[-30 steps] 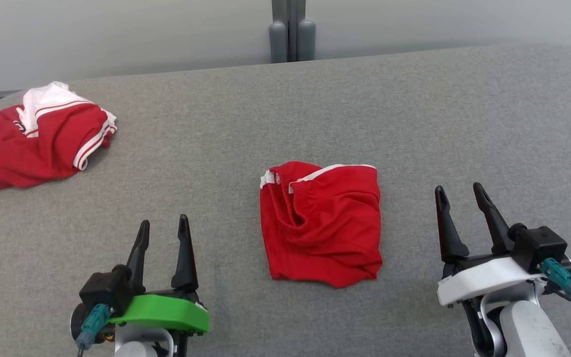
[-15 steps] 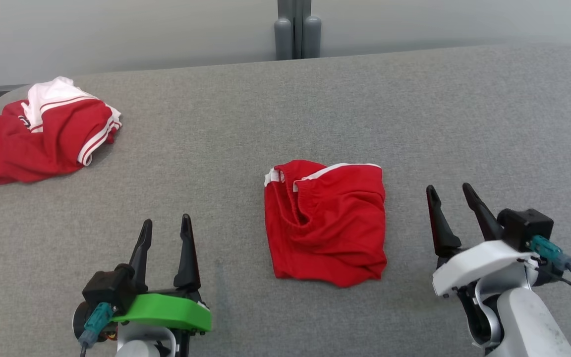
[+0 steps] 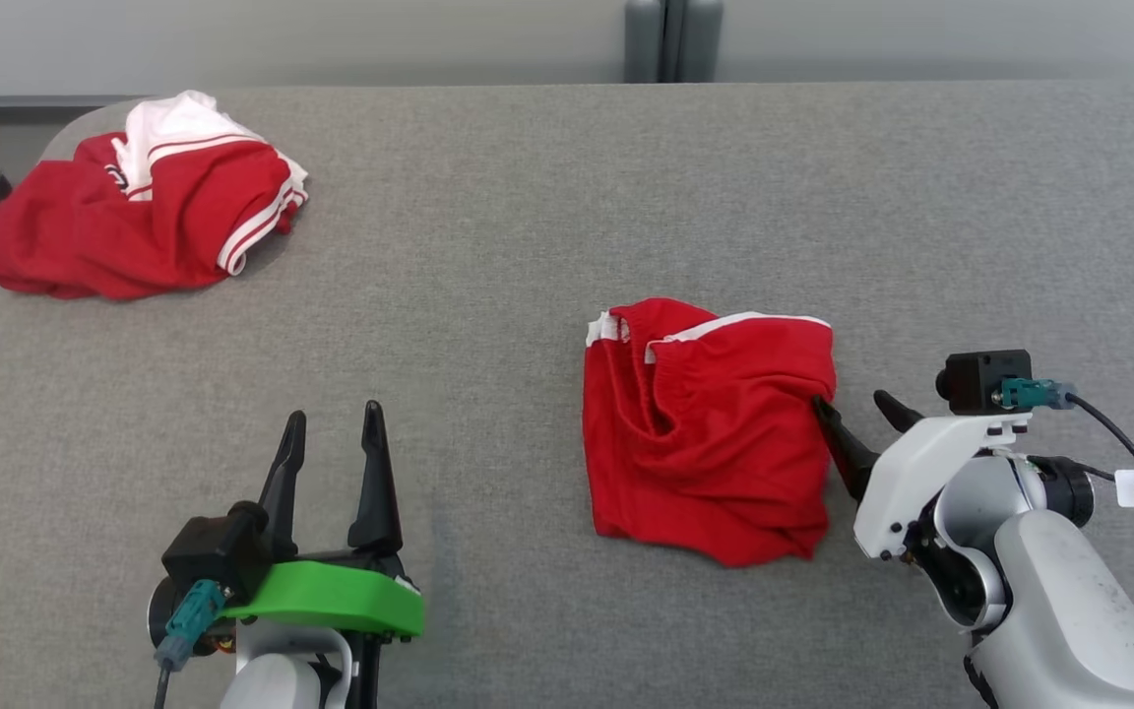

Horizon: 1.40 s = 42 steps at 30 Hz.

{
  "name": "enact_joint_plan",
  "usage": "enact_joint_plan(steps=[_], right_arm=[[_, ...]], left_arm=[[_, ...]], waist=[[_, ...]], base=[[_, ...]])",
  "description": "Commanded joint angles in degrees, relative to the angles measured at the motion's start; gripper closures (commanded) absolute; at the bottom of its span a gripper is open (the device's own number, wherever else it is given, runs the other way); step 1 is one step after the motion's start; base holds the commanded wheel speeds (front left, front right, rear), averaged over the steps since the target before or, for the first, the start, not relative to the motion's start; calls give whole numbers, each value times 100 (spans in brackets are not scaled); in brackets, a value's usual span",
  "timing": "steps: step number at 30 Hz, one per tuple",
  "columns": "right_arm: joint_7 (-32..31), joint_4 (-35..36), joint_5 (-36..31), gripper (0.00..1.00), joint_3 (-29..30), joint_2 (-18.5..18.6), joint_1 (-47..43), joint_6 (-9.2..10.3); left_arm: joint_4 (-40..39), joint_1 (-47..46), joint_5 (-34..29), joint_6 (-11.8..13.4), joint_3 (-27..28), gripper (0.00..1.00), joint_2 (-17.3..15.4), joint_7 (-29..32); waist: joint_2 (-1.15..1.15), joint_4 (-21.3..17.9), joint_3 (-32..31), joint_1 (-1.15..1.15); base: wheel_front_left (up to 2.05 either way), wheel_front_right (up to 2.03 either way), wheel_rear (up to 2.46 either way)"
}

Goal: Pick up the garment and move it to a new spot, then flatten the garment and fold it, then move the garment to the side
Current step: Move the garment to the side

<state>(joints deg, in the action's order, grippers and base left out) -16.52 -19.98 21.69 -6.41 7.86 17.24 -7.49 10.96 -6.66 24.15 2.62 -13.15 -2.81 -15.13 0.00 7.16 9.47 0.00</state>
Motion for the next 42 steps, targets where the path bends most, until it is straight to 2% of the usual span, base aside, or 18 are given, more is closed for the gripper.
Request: enact_joint_plan(steps=[1, 5, 6, 7, 9, 10, 11, 15, 20, 25, 27, 33, 37, 42], right_arm=[[-66, -87, 83, 0, -36, 20, 98, 0], [-204, -309, 224, 0, -139, 50, 217, 0], [-231, -375, 269, 16, -165, 49, 244, 0], [-238, -438, 308, 50, -185, 47, 265, 0], [-231, -566, 347, 75, -224, 60, 341, 0], [-197, -637, 349, 96, -256, 78, 387, 0], [-162, -687, 350, 100, -282, 87, 435, 1], [194, -737, 284, 100, -382, 169, 699, 4], [713, -698, 152, 100, -469, 375, 995, 4], [1033, -777, 75, 100, -354, 537, 1204, 4], [1184, -820, 80, 100, -232, 570, 1277, 4], [1552, -961, 100, 100, 85, 488, 1276, 4], [1747, -1069, 128, 100, 222, 406, 1262, 4], [1967, -1194, 37, 100, 265, 322, 1442, 4]], left_arm=[[-29, -94, 11, 26, -1, 0, -16, -1], [-50, -118, 8, 27, -6, 0, -16, -1], [-55, -120, 1, 28, -3, 0, -16, -1], [-61, -121, -9, 32, 3, 0, -16, -1], [-70, -127, -60, 31, 9, 0, -16, -1], [-76, -140, -90, 20, 7, 0, -16, -1], [-73, -155, -106, 5, 3, 0, -16, -1], [-102, -194, -224, -27, 24, 0, -16, -1], [-160, -309, -407, -99, 82, 0, -16, -1], [-205, -456, -589, -182, 117, 0, -34, -1], [-206, -546, -689, -235, 92, 0, -73, -1], [-210, -790, -892, -330, -97, 0, -166, 36], [-283, -893, -948, -356, -209, 0, -222, 158], [-412, -926, -1003, -342, -259, 0, -304, 279]], waist=[[0, 169, 136, 0], [0, 251, 202, 0], [0, 259, 218, 0], [0, 260, 234, 0], [0, 236, 282, 0], [0, 213, 312, 0], [0, 185, 341, 0], [0, -36, 467, 0], [0, -579, 669, 0], [0, -1299, 881, 0], [0, -1710, 1012, 0], [0, -2532, 1272, 0], [0, -2838, 1389, 0], [0, -2941, 1508, 0]], base=[[0, 0, 0], [0, 0, 0], [0, 0, 0], [0, 0, 0], [0, 0, 0], [0, 0, 0], [0, 0, 0], [0, 0, 0], [0, 0, 0], [0, 0, 0], [0, 0, 0], [0, 0, 0], [0, 0, 0], [0, 0, 0]])
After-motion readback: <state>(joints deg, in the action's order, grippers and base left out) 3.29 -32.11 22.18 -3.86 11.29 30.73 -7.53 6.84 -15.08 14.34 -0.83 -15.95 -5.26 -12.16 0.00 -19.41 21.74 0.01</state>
